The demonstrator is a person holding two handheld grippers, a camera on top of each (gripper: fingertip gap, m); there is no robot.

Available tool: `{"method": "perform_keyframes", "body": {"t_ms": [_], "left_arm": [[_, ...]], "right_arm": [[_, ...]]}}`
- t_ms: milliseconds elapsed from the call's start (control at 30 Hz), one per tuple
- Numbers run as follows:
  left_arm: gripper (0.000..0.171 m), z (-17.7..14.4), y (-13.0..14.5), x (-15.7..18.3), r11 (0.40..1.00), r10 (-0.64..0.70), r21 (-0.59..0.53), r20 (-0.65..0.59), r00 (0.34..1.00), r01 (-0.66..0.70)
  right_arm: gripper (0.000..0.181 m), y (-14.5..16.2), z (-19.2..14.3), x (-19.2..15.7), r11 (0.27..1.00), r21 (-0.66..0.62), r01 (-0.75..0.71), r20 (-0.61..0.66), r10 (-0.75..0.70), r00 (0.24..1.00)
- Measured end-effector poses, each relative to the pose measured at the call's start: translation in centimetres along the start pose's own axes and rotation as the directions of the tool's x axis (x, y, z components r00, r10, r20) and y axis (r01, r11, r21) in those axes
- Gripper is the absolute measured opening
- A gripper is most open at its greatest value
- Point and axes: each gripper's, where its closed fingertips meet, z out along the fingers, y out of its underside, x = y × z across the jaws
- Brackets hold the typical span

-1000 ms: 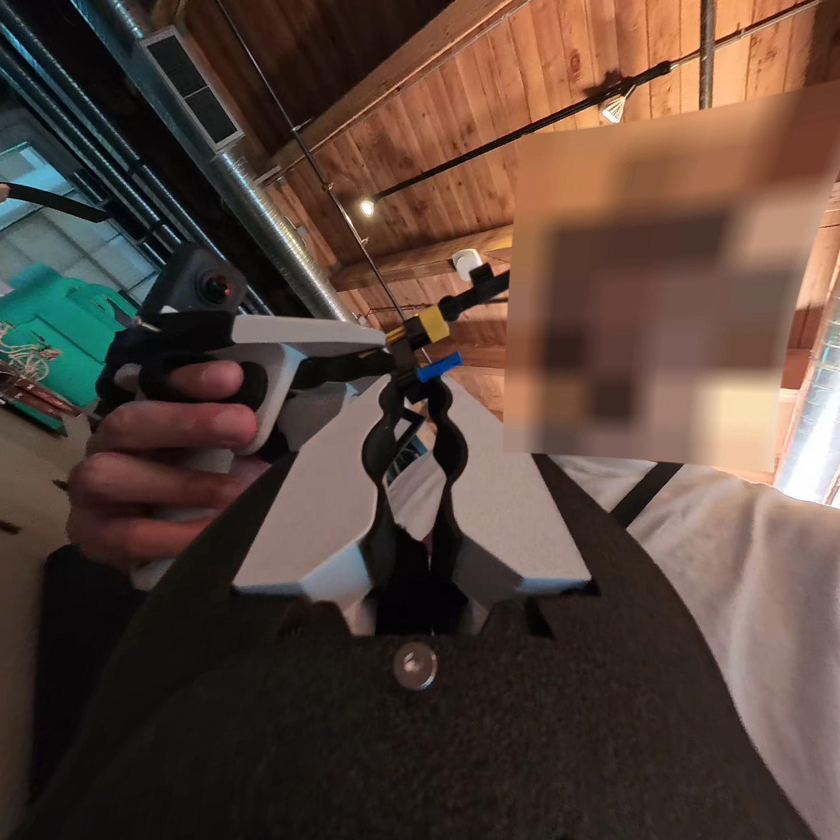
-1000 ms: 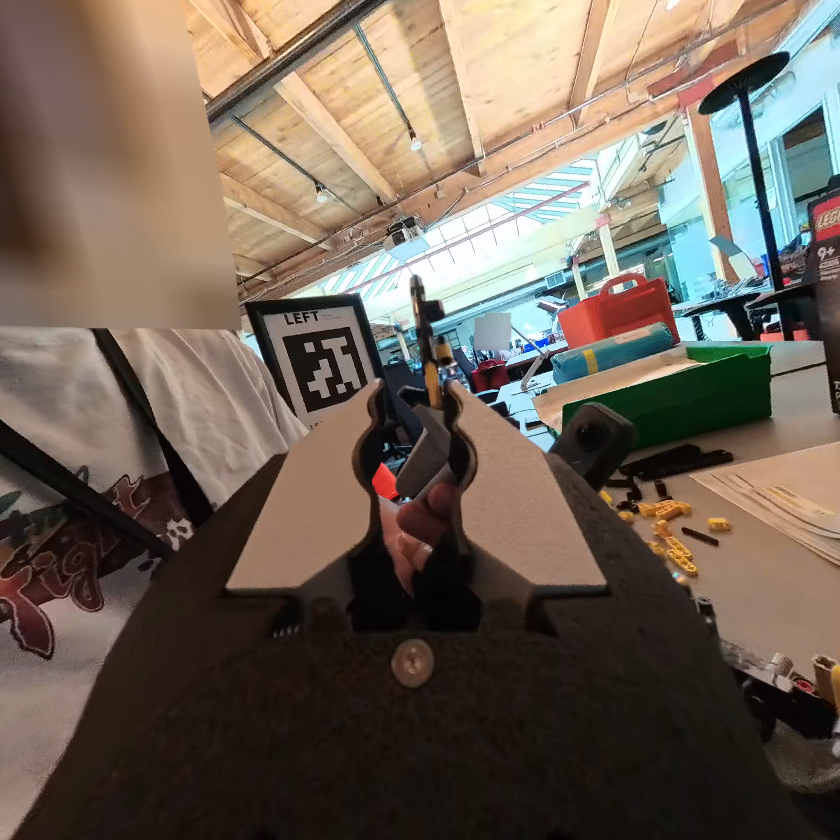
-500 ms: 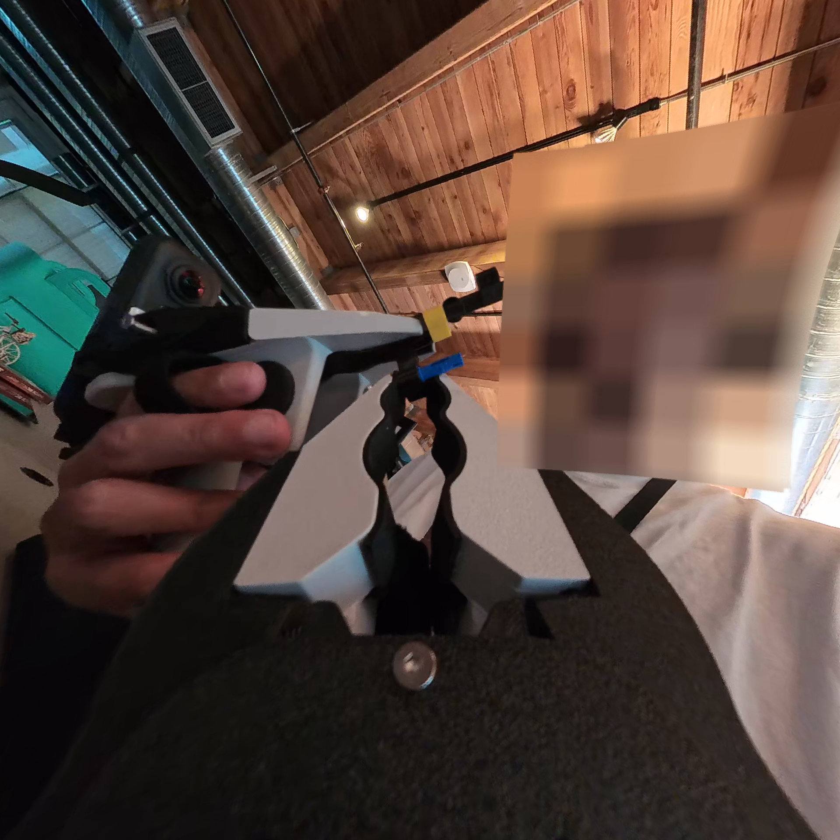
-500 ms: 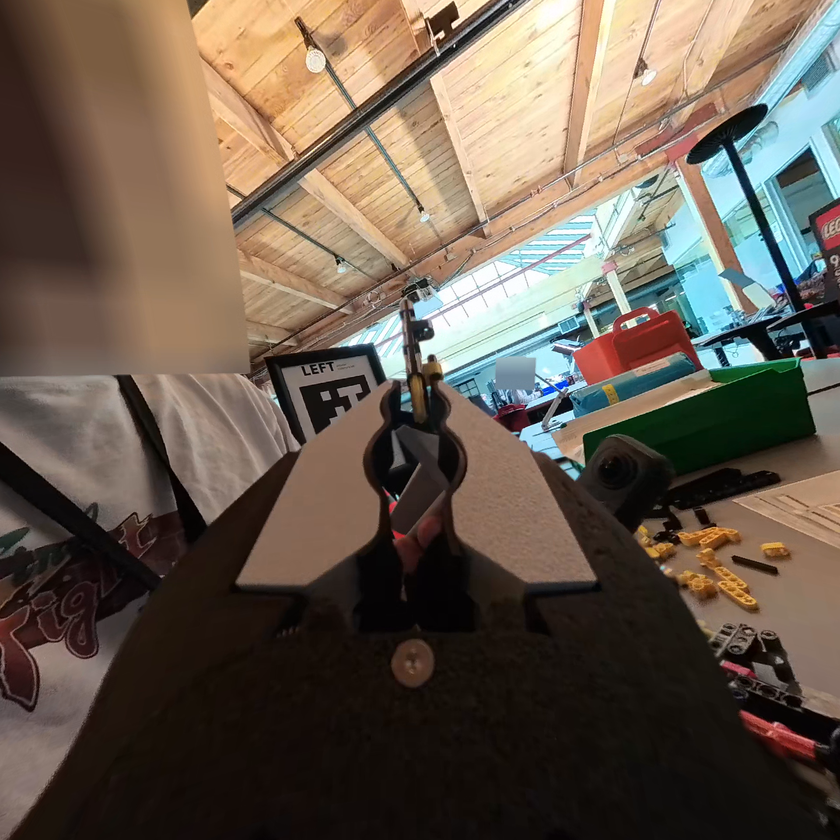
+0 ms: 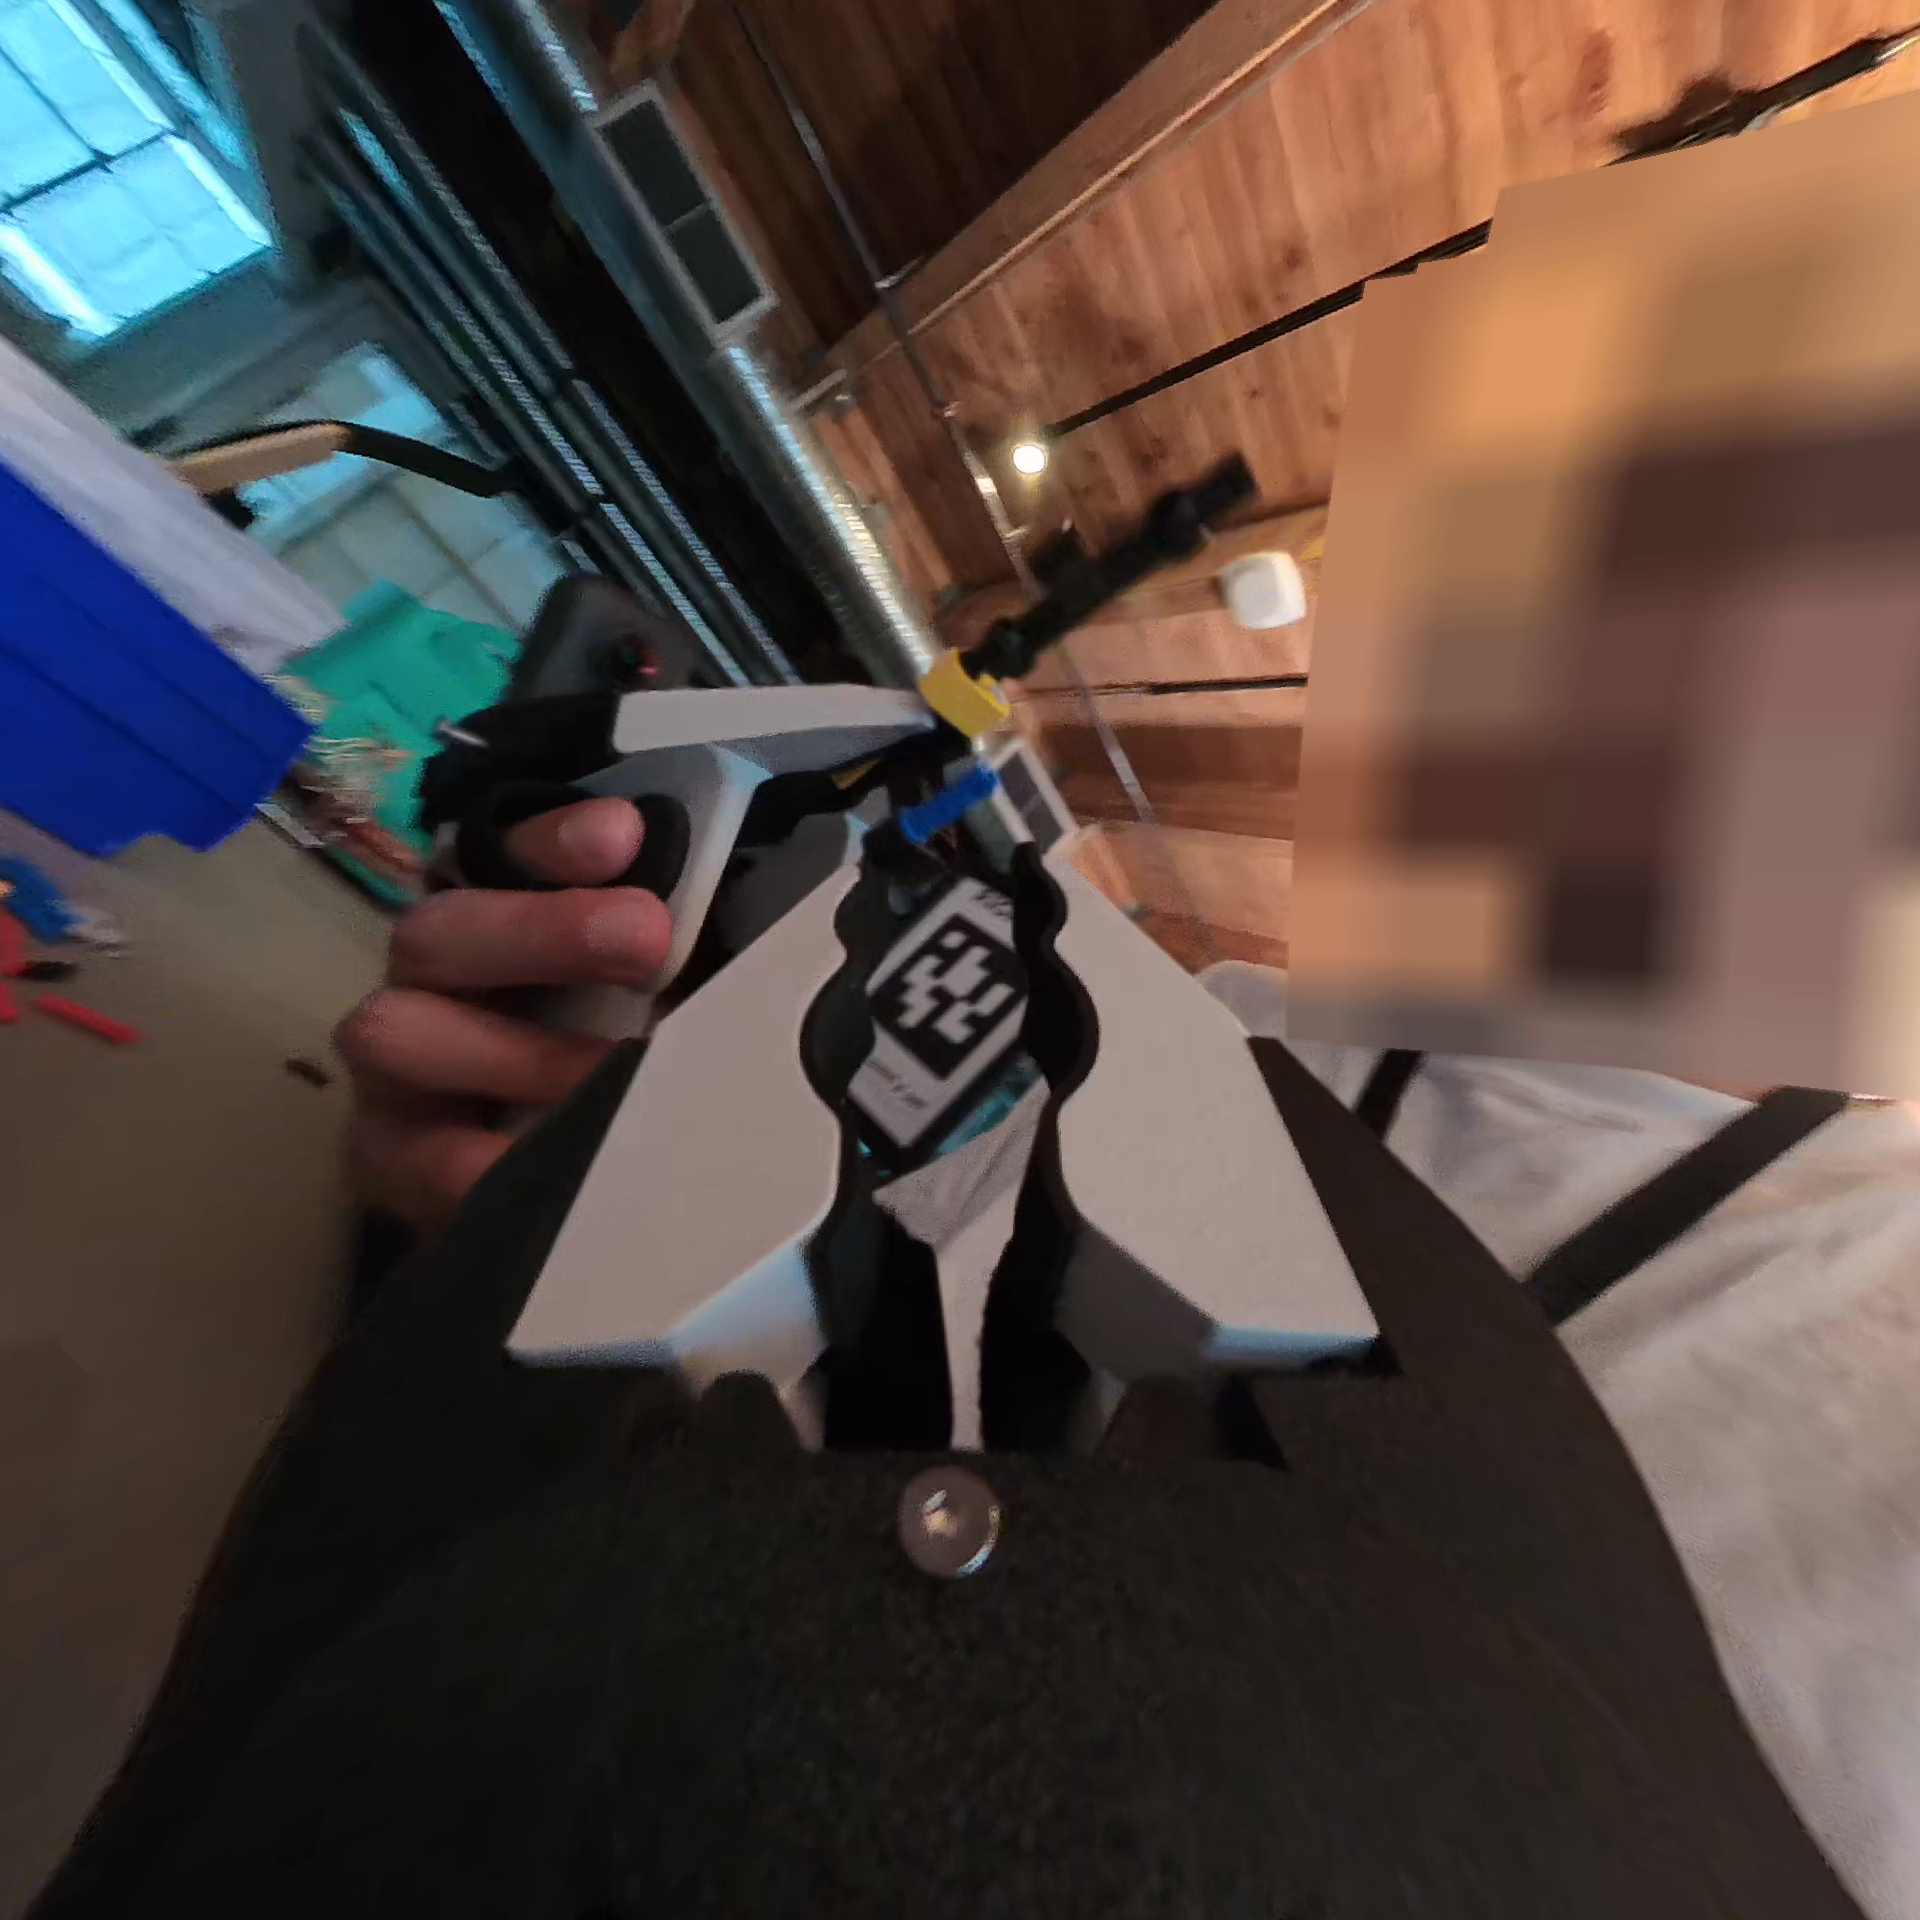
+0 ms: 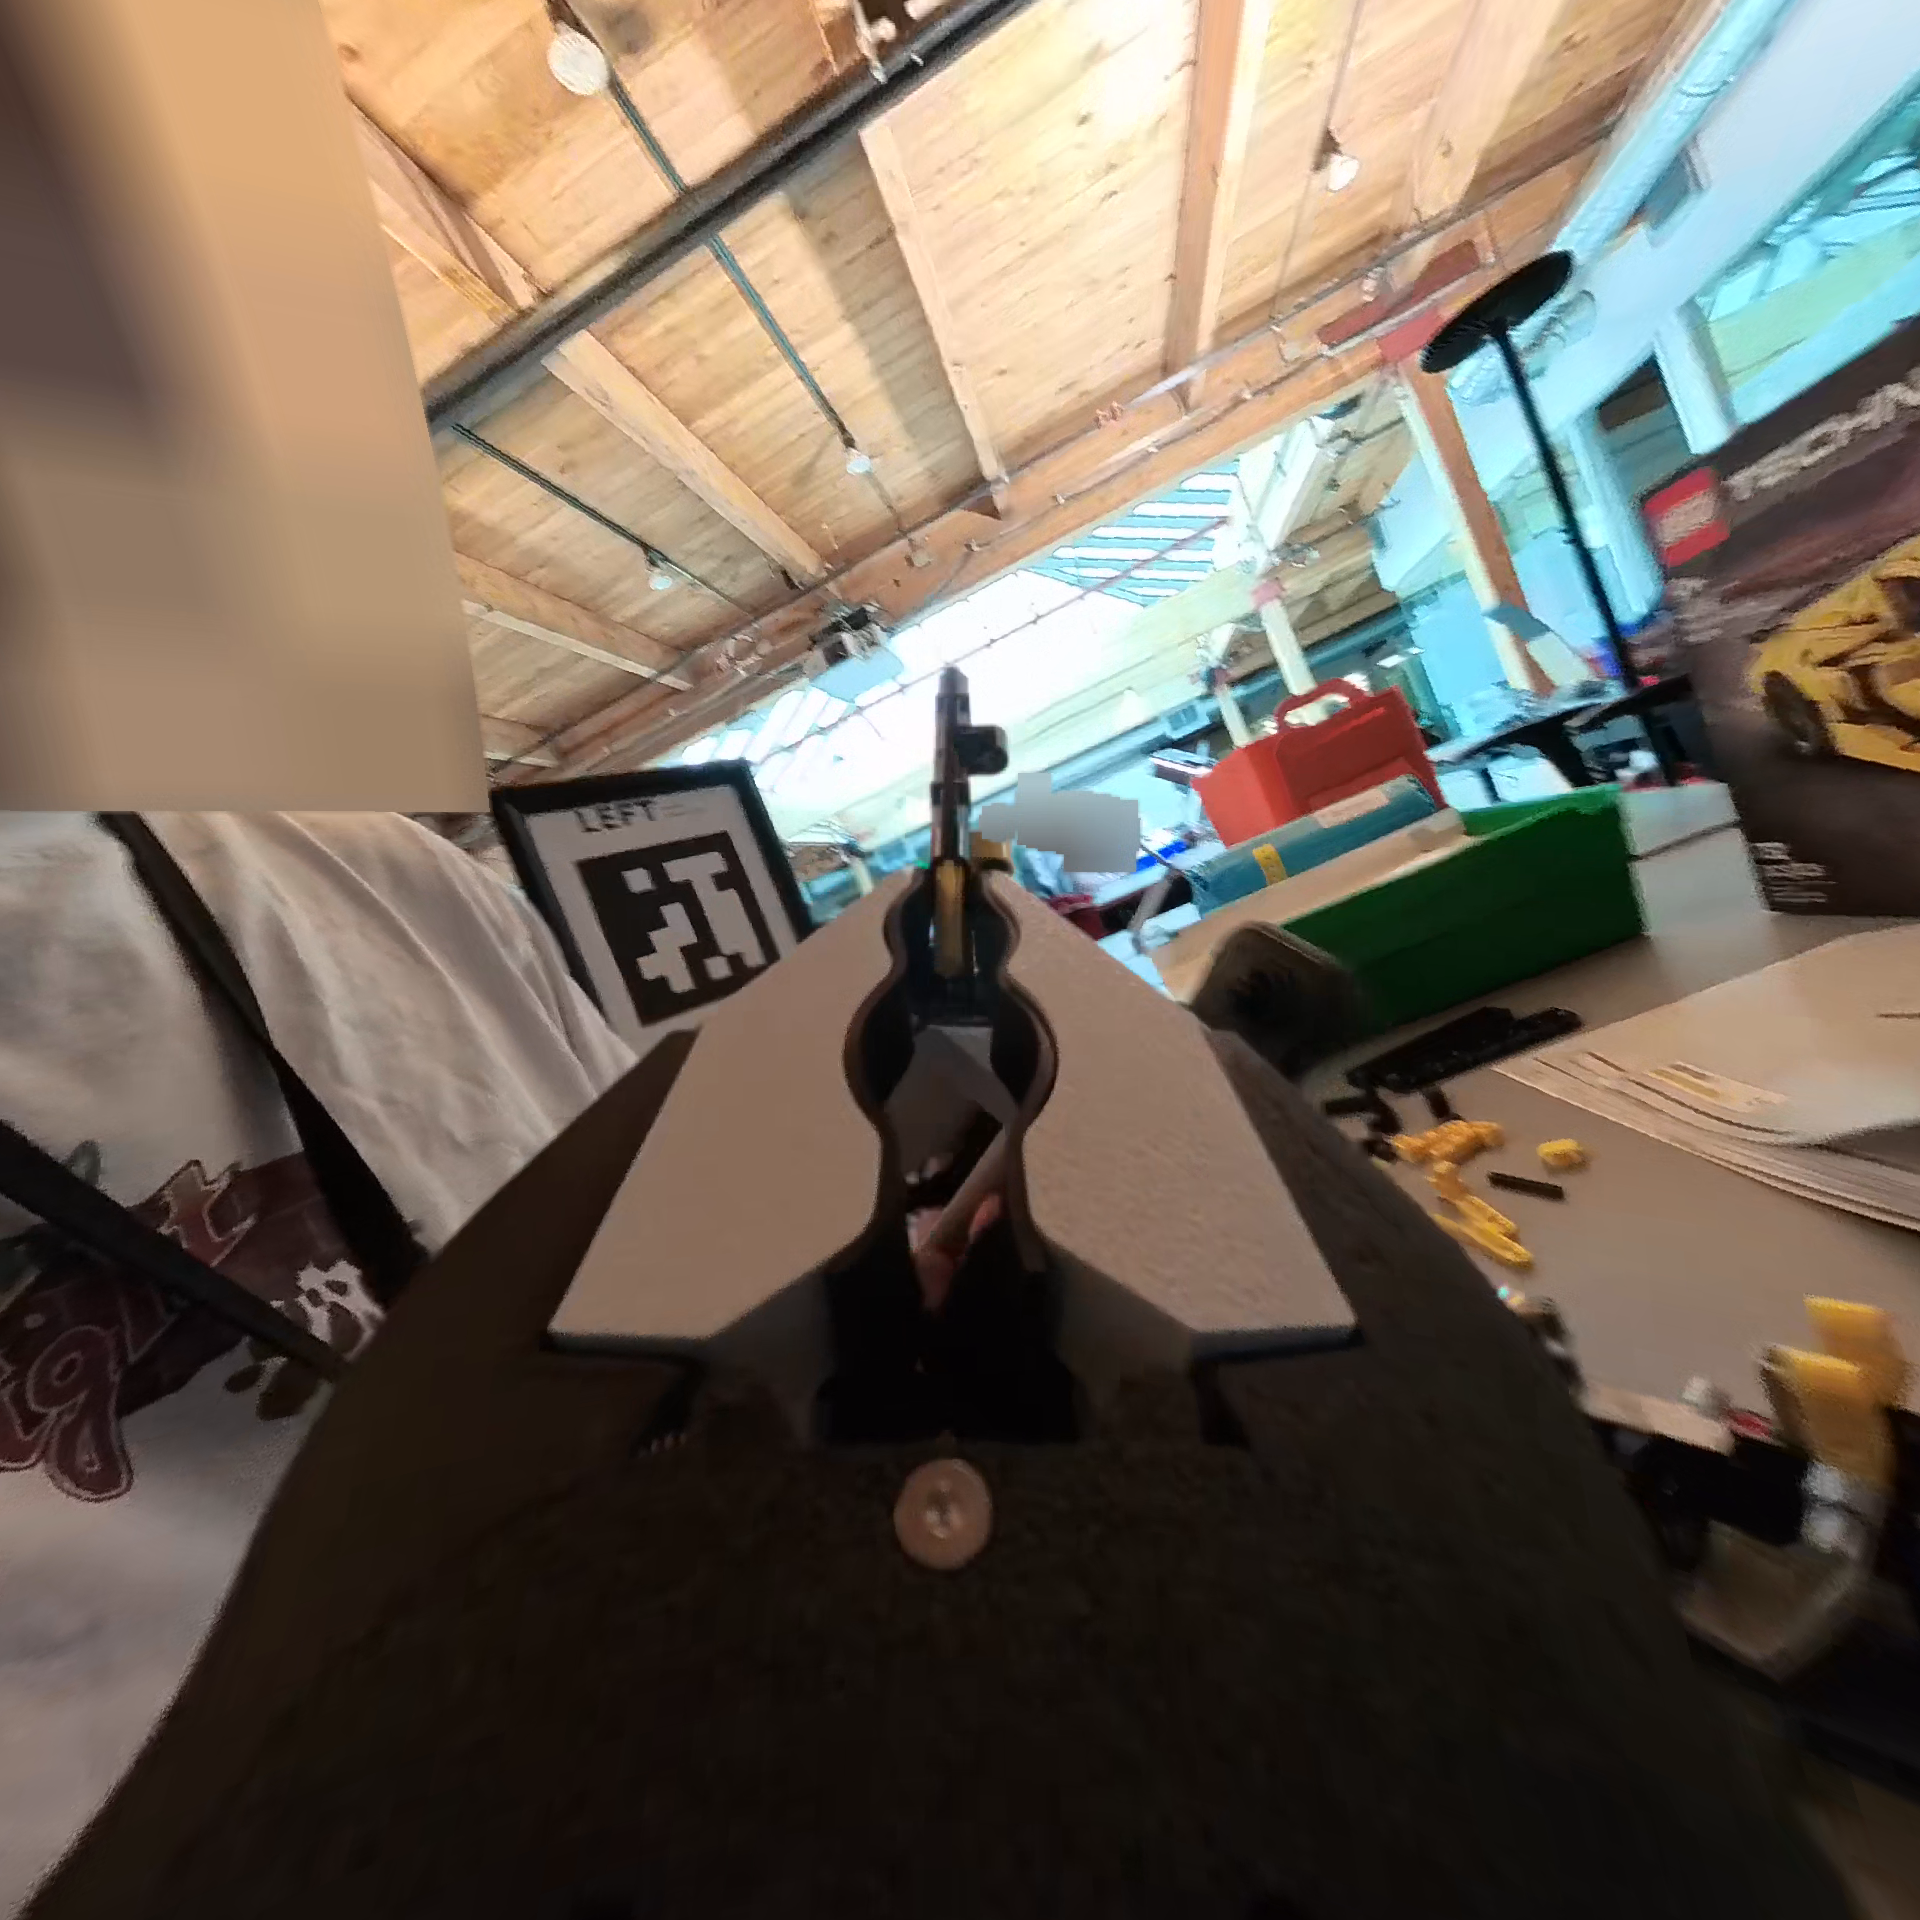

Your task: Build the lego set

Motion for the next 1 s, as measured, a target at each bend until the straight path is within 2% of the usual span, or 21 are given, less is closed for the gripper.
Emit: {"method": "perform_keyframes", "body": {"t_ms": [100,233,333,400,467,533,633,700,733,833,867,933,1000], "left_arm": [[0.022,-1.1,-0.6,-1.5,0.994,0.111,-0.021,0.159,0.981,-0.109],[0.023,-3.1,-2.2,-3.0,0.963,0.262,-0.042,0.356,0.897,-0.265],[0.023,-3.9,-2.9,-3.5,0.944,0.320,-0.072,0.421,0.849,-0.321],[0.023,-4.2,-3.1,-3.6,0.934,0.349,-0.091,0.448,0.823,-0.347],[0.023,-4.6,-3.3,-4.0,0.913,0.401,-0.140,0.489,0.775,-0.384],[0.023,-5.1,-3.5,-4.1,0.876,0.477,-0.212,0.519,0.710,-0.433],[0.023,-6.9,-4.2,-4.9,0.777,0.625,-0.384,0.560,0.544,-0.499],[0.021,-8.3,-4.7,-5.8,0.702,0.706,-0.490,0.577,0.412,-0.517],[0.019,-8.7,-4.9,-6.0,0.682,0.723,-0.513,0.581,0.374,-0.521],[0.019,-8.4,-3.9,-6.9,0.658,0.750,-0.567,0.552,0.364,-0.495],[0.019,-8.4,-3.6,-7.4,0.629,0.775,-0.606,0.535,0.336,-0.486],[0.018,-8.6,-3.2,-8.2,0.521,0.850,-0.707,0.483,0.210,-0.478],[0.016,-8.7,-3.3,-8.9,0.360,0.922,-0.811,0.386,0.041,-0.461]], "right_arm": [[0.006,-0.2,-1.9,2.2,0.996,-0.064,0.057,-0.152,-0.066,0.986],[0.006,-0.8,-4.7,4.7,0.985,-0.112,0.131,-0.342,-0.162,0.926],[0.006,-0.2,-6.6,7.1,0.960,-0.228,0.164,-0.504,-0.260,0.824],[0.006,0.9,-7.7,8.6,0.941,-0.316,0.119,-0.582,-0.292,0.759],[0.006,2.0,-8.4,9.5,0.919,-0.389,0.065,-0.612,-0.310,0.727],[0.006,2.6,-10.0,10.6,0.880,-0.474,0.026,-0.650,-0.370,0.664],[0.006,2.6,-12.3,11.6,0.845,-0.535,-0.018,-0.665,-0.408,0.626],[0.006,2.5,-13.3,11.9,0.867,-0.493,-0.077,-0.681,-0.329,0.655],[0.006,2.5,-13.4,12.0,0.884,-0.453,-0.115,-0.693,-0.268,0.670],[0.006,3.3,-13.0,12.0,0.888,-0.421,-0.183,-0.677,-0.174,0.715],[0.006,3.5,-12.7,11.9,0.885,-0.426,-0.188,-0.665,-0.165,0.728],[0.006,4.0,-12.1,11.6,0.875,-0.444,-0.190,-0.640,-0.162,0.751],[0.006,4.6,-11.7,11.5,0.864,-0.462,-0.201,-0.626,-0.157,0.764]]}}
